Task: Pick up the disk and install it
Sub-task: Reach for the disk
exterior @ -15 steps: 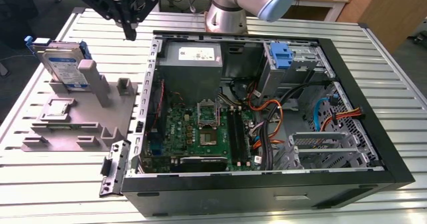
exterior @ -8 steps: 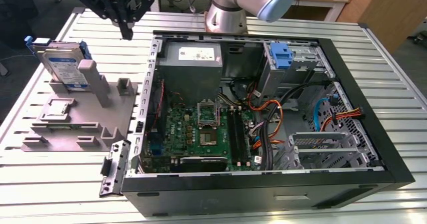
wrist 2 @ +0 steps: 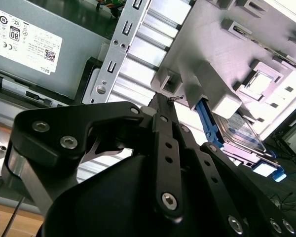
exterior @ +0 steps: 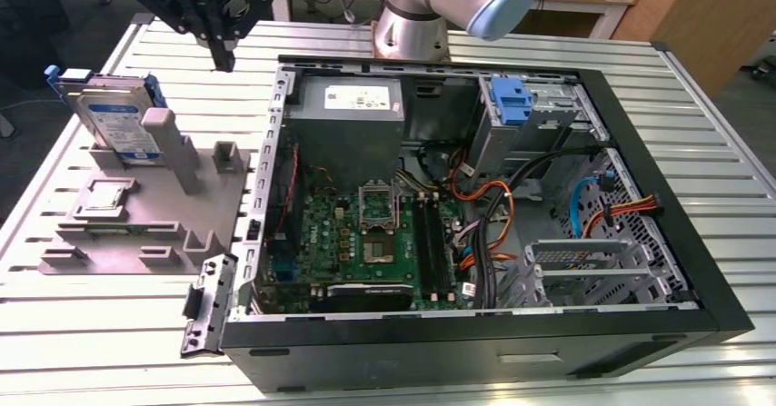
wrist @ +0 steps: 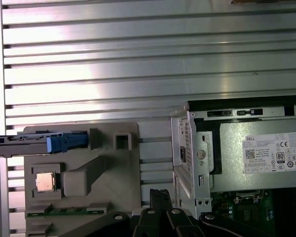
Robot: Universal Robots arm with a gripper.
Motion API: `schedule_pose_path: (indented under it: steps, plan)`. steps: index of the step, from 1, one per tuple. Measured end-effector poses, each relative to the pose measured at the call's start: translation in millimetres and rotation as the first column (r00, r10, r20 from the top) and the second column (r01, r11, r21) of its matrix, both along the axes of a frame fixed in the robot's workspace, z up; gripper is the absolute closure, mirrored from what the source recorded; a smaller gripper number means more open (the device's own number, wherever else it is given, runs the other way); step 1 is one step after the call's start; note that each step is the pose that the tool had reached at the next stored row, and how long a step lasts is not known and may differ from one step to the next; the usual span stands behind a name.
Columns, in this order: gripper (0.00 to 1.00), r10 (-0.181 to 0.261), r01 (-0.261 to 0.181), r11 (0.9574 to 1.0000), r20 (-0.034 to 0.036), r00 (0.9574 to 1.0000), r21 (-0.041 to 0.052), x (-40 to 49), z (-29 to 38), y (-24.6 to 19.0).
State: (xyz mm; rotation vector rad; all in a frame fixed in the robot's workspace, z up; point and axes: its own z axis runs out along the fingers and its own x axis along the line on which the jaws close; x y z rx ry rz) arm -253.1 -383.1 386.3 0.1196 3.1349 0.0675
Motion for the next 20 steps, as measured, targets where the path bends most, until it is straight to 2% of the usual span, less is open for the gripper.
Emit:
schedule_pose_path:
  steps: [8, 11, 20]
  plan:
    - [0.90, 0.000, 0.000, 1.0000, 0.0000, 1.0000, 0.0000, -0.2, 0.0, 0.0]
    - [0.90, 0.000, 0.000, 1.0000, -0.0004, 1.0000, 0.0000, -2.2, 0.0, 1.3]
    - [0.90, 0.000, 0.000, 1.0000, -0.0101, 0.9999, 0.0000, -20.9, -0.4, 8.5]
